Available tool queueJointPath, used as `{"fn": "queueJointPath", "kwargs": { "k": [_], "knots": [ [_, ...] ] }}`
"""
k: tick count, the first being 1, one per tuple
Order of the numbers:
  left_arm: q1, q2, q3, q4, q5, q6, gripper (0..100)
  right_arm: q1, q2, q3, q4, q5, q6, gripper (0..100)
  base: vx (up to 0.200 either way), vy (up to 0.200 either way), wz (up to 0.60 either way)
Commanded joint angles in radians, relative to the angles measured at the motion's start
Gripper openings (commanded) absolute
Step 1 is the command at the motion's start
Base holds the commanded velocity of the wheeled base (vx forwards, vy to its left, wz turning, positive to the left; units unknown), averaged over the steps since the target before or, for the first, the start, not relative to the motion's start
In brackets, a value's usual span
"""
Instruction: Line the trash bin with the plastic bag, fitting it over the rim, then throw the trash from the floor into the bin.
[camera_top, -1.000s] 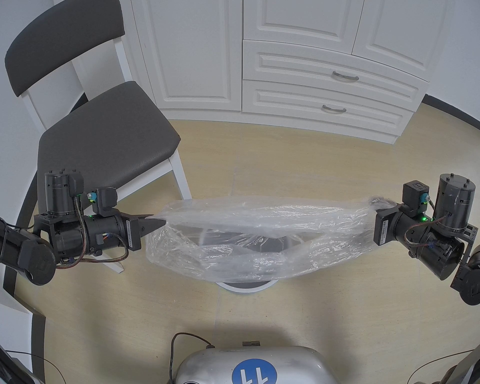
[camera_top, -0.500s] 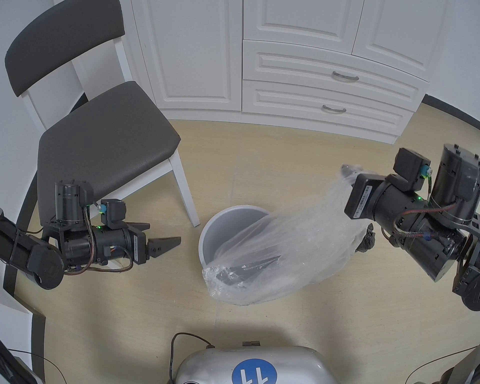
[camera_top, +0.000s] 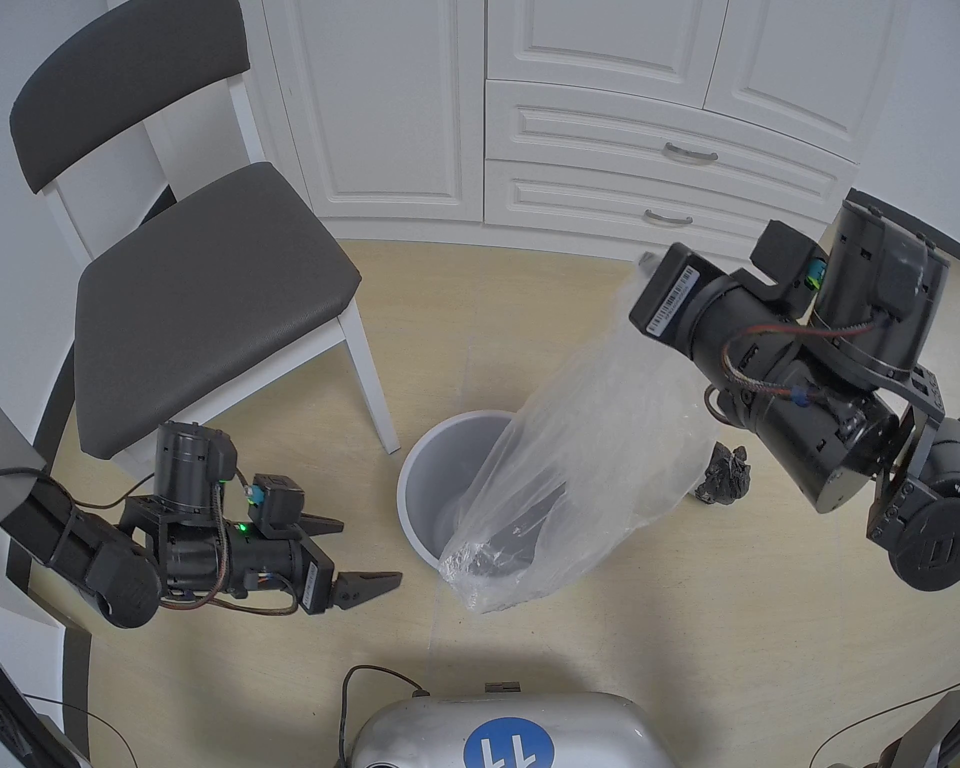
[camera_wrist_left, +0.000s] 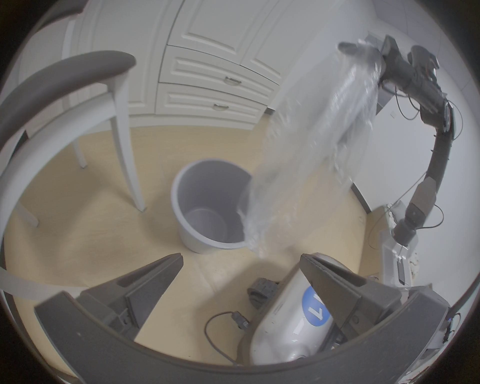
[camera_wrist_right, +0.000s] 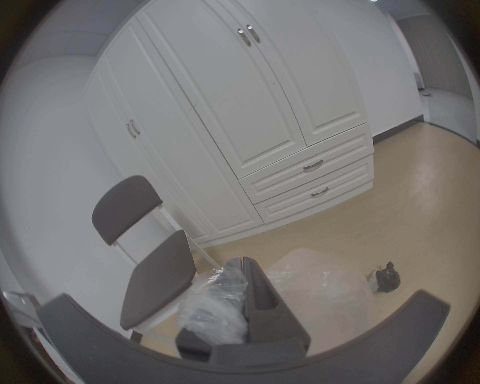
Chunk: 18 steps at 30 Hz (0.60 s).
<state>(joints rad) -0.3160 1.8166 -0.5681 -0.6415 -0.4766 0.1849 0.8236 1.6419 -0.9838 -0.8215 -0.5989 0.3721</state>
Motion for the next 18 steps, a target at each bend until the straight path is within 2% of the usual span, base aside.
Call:
{"fn": "queueJointPath", "kwargs": {
  "k": [1,6,8,10,11,14,18],
  "knots": [
    [-0.052,0.052,-0.001,-0.004,0.001,-0.016,100,0.012,0.038,-0.058,-0.001,-0.018,0.028,0,0.0,0.0,0.0],
    [-0.083,0.084,-0.001,-0.067,0.018,-0.088,100,0.025,0.026,-0.072,-0.001,-0.036,0.033,0,0.0,0.0,0.0],
    [-0.11,0.135,0.005,-0.158,0.07,-0.119,100,0.045,0.012,-0.068,-0.001,-0.039,0.033,0,0.0,0.0,0.0],
    [-0.118,0.156,0.005,-0.19,0.101,-0.12,100,0.049,0.007,-0.068,-0.002,-0.042,0.033,0,0.0,0.0,0.0],
    [-0.121,0.196,0.005,-0.25,0.161,-0.122,100,0.055,0.004,-0.068,-0.001,-0.056,0.031,0,0.0,0.0,0.0],
    [-0.115,0.251,0.007,-0.354,0.231,-0.127,100,0.06,-0.001,-0.07,-0.001,-0.068,0.03,0,0.0,0.0,0.0],
    [-0.075,0.276,-0.003,-0.397,0.234,-0.124,100,0.065,-0.022,-0.067,0.001,-0.07,0.028,0,0.0,0.0,0.0]
  ]
}}
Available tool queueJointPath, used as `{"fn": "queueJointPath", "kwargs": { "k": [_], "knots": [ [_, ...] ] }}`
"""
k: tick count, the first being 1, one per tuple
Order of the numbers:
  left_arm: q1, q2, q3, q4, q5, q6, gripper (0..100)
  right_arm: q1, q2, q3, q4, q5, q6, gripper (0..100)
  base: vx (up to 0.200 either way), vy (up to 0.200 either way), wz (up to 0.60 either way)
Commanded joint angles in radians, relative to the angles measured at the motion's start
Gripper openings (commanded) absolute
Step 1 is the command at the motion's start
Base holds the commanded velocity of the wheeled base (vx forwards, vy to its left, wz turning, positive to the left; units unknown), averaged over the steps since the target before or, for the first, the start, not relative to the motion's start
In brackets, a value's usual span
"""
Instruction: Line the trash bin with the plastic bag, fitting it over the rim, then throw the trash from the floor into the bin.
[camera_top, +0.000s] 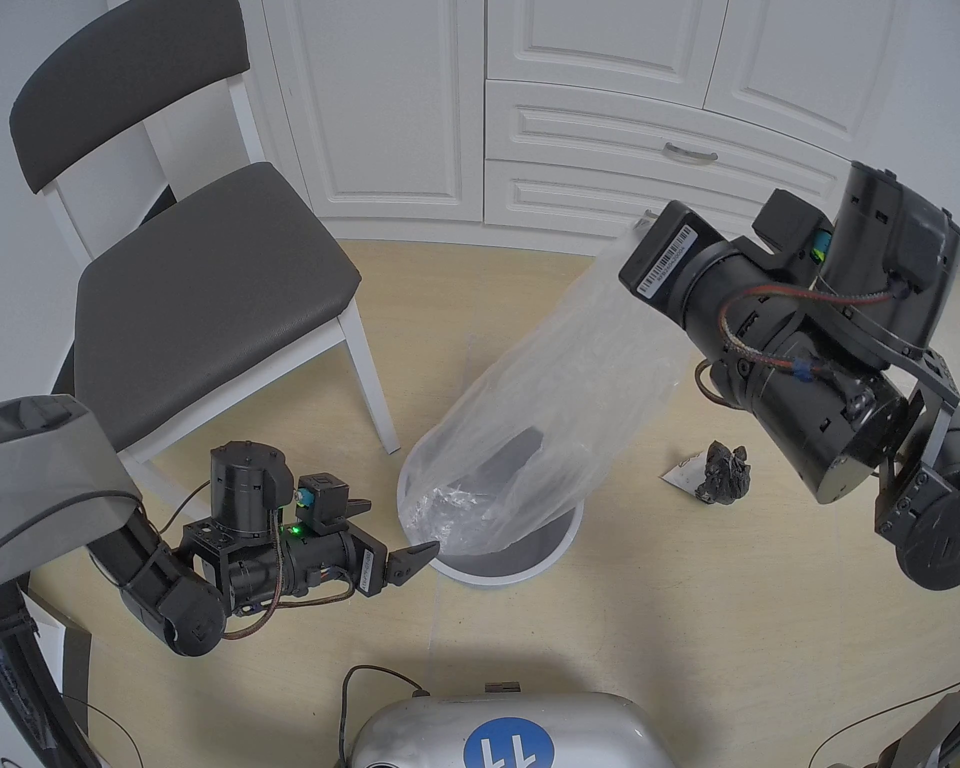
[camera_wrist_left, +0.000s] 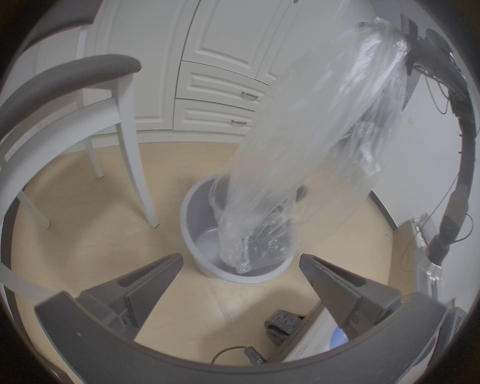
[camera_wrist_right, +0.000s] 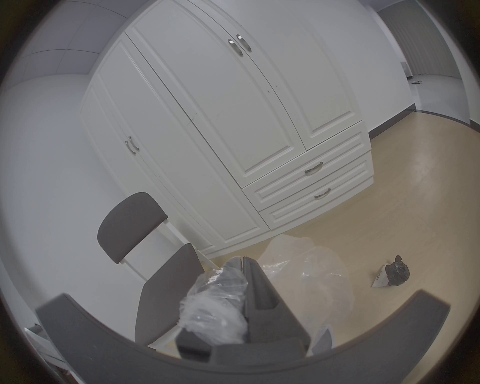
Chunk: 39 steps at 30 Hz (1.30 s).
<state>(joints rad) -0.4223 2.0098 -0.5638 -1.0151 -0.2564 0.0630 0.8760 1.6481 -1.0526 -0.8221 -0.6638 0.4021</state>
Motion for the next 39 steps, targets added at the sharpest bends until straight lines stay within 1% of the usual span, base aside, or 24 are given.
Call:
{"fn": "queueJointPath", "kwargs": {
  "k": [1,4,7,8,9,10,11,12,18,19,24,26,29,35,39],
  "knots": [
    [0.036,0.087,-0.013,-0.025,0.011,-0.003,100,0.018,-0.033,0.002,0.0,-0.005,-0.003,0,0.0,0.0,0.0],
    [0.037,0.116,-0.034,-0.03,0.011,-0.009,100,0.038,-0.048,0.005,0.001,-0.008,-0.003,0,0.0,0.0,0.0],
    [0.042,0.147,-0.05,-0.062,0.017,-0.012,100,0.047,-0.057,0.009,0.001,-0.011,-0.006,0,0.0,0.0,0.0],
    [0.051,0.158,-0.053,-0.1,0.019,-0.025,100,0.052,-0.06,0.011,0.001,-0.022,-0.009,0,0.0,0.0,0.0],
    [0.053,0.158,-0.053,-0.105,0.019,-0.026,100,0.052,-0.06,0.011,0.001,-0.022,-0.009,0,0.0,0.0,0.0],
    [0.065,0.159,-0.048,-0.154,0.017,-0.046,100,0.052,-0.062,0.011,0.001,-0.03,-0.011,0,0.0,0.0,0.0],
    [0.065,0.159,-0.048,-0.154,0.017,-0.046,100,0.052,-0.062,0.011,0.001,-0.03,-0.011,0,0.0,0.0,0.0],
    [0.076,0.152,-0.045,-0.181,0.017,-0.052,100,0.054,-0.063,0.011,0.001,-0.03,-0.012,0,0.0,0.0,0.0],
    [0.112,0.106,-0.047,-0.171,0.011,-0.049,100,0.054,-0.068,0.013,0.001,-0.031,-0.012,0,0.0,0.0,0.0],
    [0.135,0.106,-0.056,-0.161,0.009,-0.049,100,0.055,-0.077,0.013,0.001,-0.031,-0.012,0,0.0,0.0,0.0],
    [0.178,0.104,-0.091,-0.143,0.006,-0.051,100,0.087,-0.099,0.019,0.005,-0.04,-0.017,0,0.0,0.0,0.0],
    [0.198,0.098,-0.1,-0.137,-0.004,-0.051,100,0.098,-0.1,0.022,0.003,-0.056,-0.028,0,0.0,0.0,0.0],
    [0.221,0.092,-0.105,-0.134,-0.027,-0.054,100,0.107,-0.102,0.025,0.003,-0.062,-0.037,0,0.0,0.0,0.0],
    [0.221,0.084,-0.103,-0.137,-0.044,-0.06,100,0.133,-0.099,0.029,0.003,-0.063,-0.036,0,0.0,0.0,0.0],
    [0.191,0.079,-0.103,-0.154,-0.046,-0.129,100,0.166,-0.091,0.032,0.001,-0.079,-0.036,0,0.0,0.0,0.0]
  ]
}}
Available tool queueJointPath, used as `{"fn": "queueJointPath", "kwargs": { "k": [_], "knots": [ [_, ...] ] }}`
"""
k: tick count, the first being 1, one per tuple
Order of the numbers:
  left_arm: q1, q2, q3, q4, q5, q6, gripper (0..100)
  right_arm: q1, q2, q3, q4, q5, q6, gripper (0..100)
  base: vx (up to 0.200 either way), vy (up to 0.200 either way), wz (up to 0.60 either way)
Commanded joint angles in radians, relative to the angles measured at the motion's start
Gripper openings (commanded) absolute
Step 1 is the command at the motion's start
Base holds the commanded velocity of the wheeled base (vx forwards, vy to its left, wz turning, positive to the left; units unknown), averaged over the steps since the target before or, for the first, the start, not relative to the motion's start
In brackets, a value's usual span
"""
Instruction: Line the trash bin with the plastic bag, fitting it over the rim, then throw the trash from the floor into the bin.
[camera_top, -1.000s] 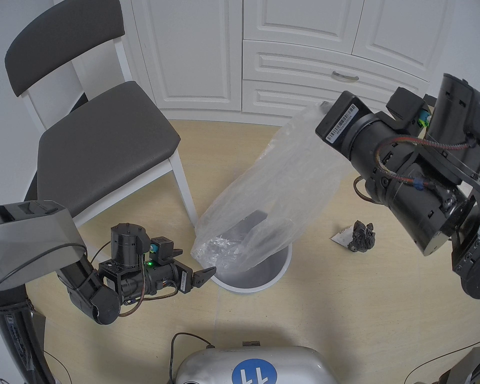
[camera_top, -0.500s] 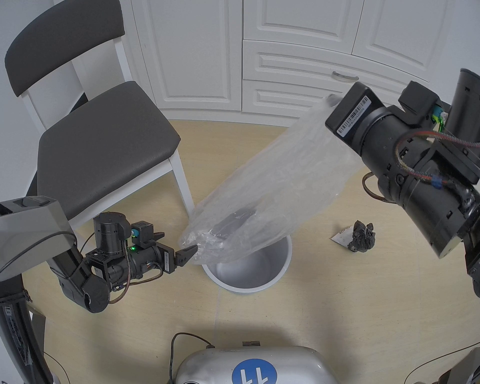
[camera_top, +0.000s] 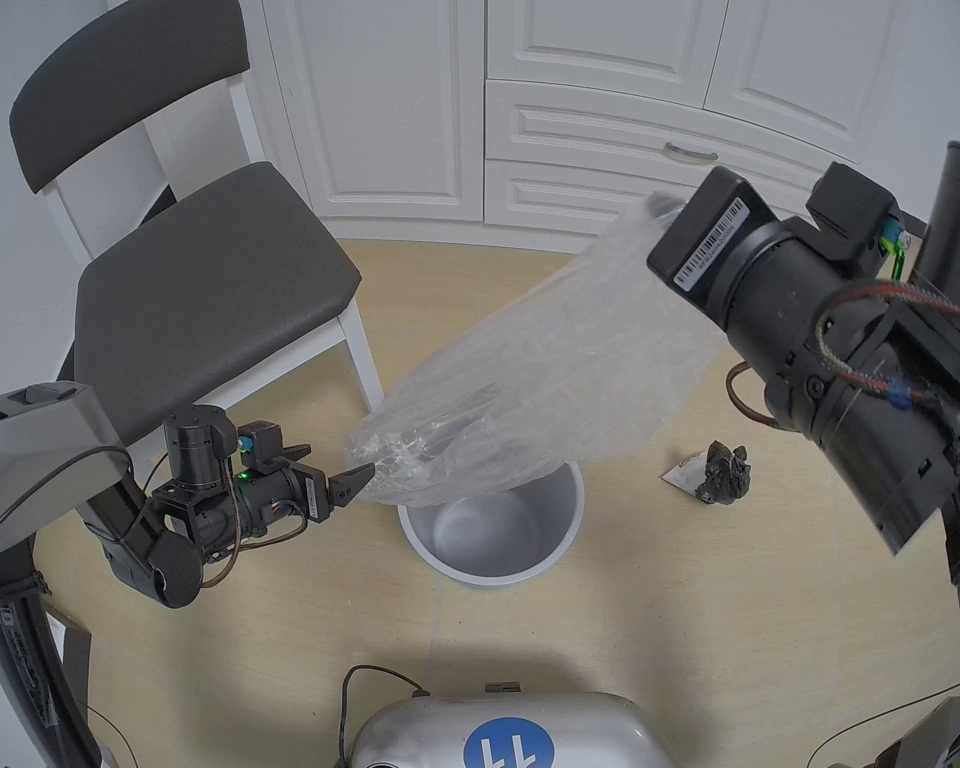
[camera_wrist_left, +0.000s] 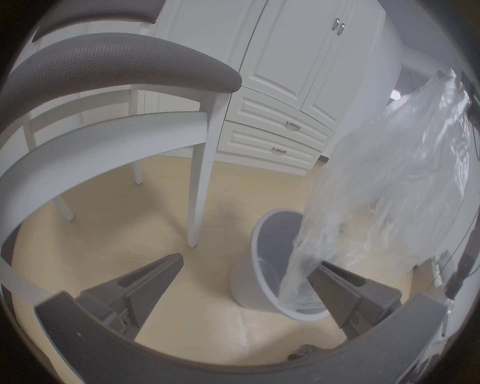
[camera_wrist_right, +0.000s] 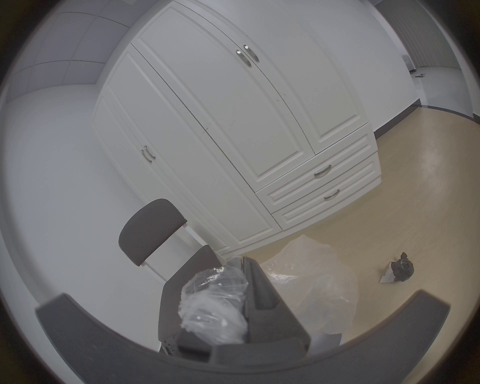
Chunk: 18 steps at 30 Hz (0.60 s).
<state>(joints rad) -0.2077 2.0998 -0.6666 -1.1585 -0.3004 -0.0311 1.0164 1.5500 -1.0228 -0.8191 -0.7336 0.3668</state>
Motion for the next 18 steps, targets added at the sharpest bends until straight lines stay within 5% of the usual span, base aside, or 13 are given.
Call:
{"fn": "queueJointPath", "kwargs": {
  "k": [1,10,18],
  "knots": [
    [-0.024,-0.011,-0.001,-0.01,-0.002,-0.038,100,0.025,0.007,0.001,-0.002,-0.009,0.0,0,0.0,0.0,0.0],
    [-0.058,-0.003,0.01,-0.115,-0.094,-0.214,100,0.045,-0.001,0.003,-0.002,-0.012,0.0,0,0.0,0.0,0.0],
    [-0.118,0.06,0.058,-0.214,-0.098,-0.25,100,0.059,-0.013,0.0,-0.003,-0.04,-0.008,0,0.0,0.0,0.0]
  ]
}}
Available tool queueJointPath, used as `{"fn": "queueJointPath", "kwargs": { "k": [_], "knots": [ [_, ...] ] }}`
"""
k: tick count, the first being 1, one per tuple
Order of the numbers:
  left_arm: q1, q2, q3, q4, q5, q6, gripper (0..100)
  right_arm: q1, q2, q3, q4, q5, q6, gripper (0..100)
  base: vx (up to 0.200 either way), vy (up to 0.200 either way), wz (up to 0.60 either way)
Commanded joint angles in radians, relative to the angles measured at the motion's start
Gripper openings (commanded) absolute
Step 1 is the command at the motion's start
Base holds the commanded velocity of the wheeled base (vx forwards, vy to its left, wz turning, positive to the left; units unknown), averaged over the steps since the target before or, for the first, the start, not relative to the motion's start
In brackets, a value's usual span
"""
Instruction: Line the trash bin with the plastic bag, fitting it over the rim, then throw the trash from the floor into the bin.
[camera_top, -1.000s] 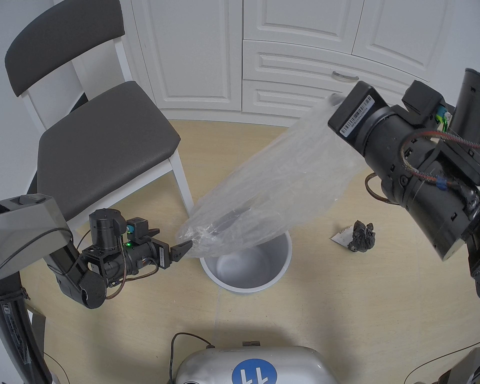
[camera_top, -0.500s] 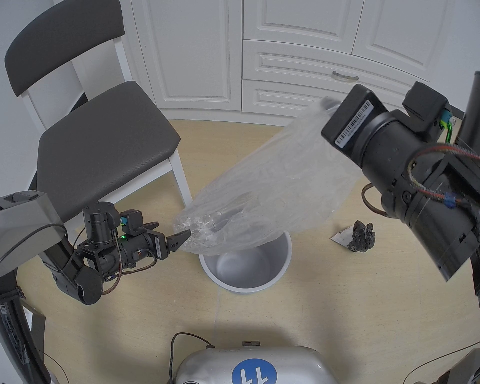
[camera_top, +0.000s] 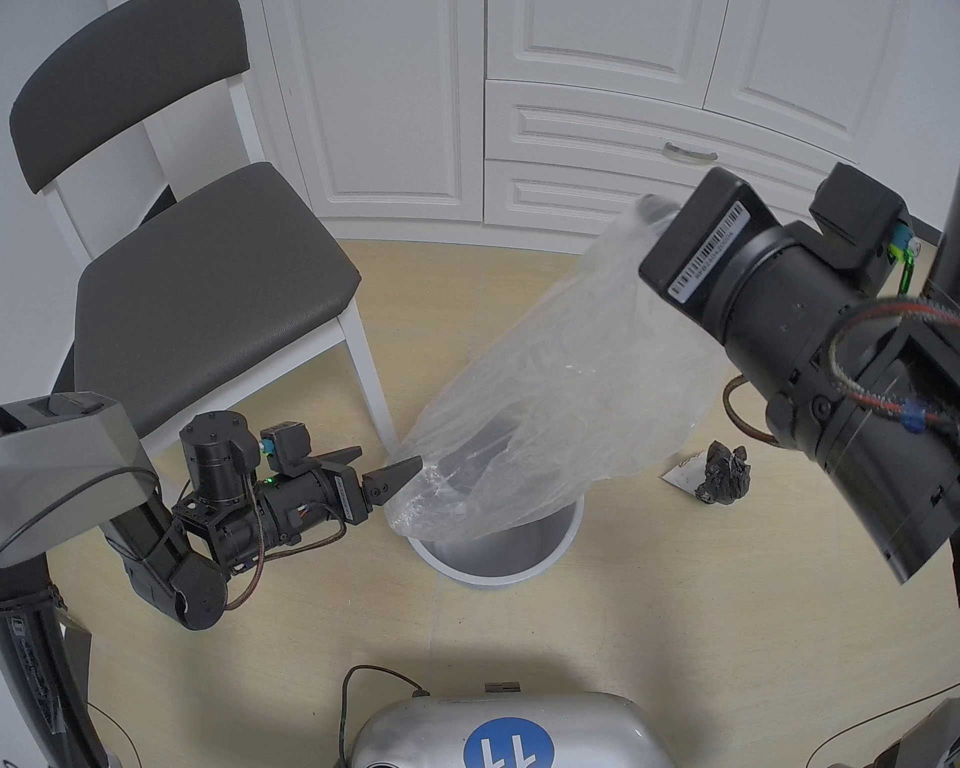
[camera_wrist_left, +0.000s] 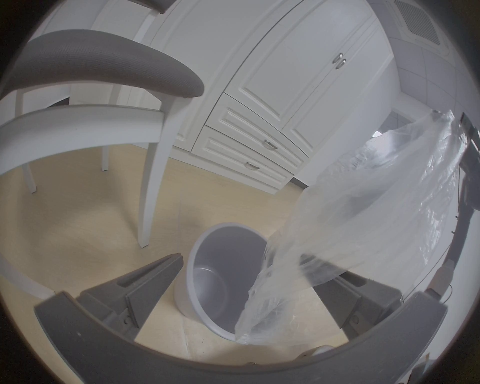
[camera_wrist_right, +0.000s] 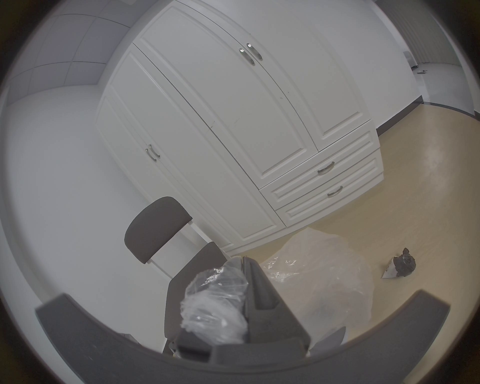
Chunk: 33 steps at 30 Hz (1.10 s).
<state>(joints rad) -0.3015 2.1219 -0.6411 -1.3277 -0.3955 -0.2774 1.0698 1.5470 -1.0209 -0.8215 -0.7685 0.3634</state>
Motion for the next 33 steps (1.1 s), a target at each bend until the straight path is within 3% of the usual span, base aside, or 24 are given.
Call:
{"fn": "queueJointPath", "kwargs": {
  "k": [1,7,33],
  "knots": [
    [-0.027,0.039,0.047,-0.068,-0.017,-0.003,100,0.004,-0.013,-0.002,0.001,-0.005,-0.006,0,0.0,0.0,0.0],
    [-0.031,0.024,0.139,-0.159,-0.135,0.001,100,-0.001,-0.016,-0.008,-0.001,-0.005,-0.006,0,0.0,0.0,0.0],
    [-0.036,0.053,0.146,-0.205,-0.14,0.009,100,-0.002,-0.07,0.002,0.001,-0.008,-0.038,0,0.0,0.0,0.0]
  ]
}}
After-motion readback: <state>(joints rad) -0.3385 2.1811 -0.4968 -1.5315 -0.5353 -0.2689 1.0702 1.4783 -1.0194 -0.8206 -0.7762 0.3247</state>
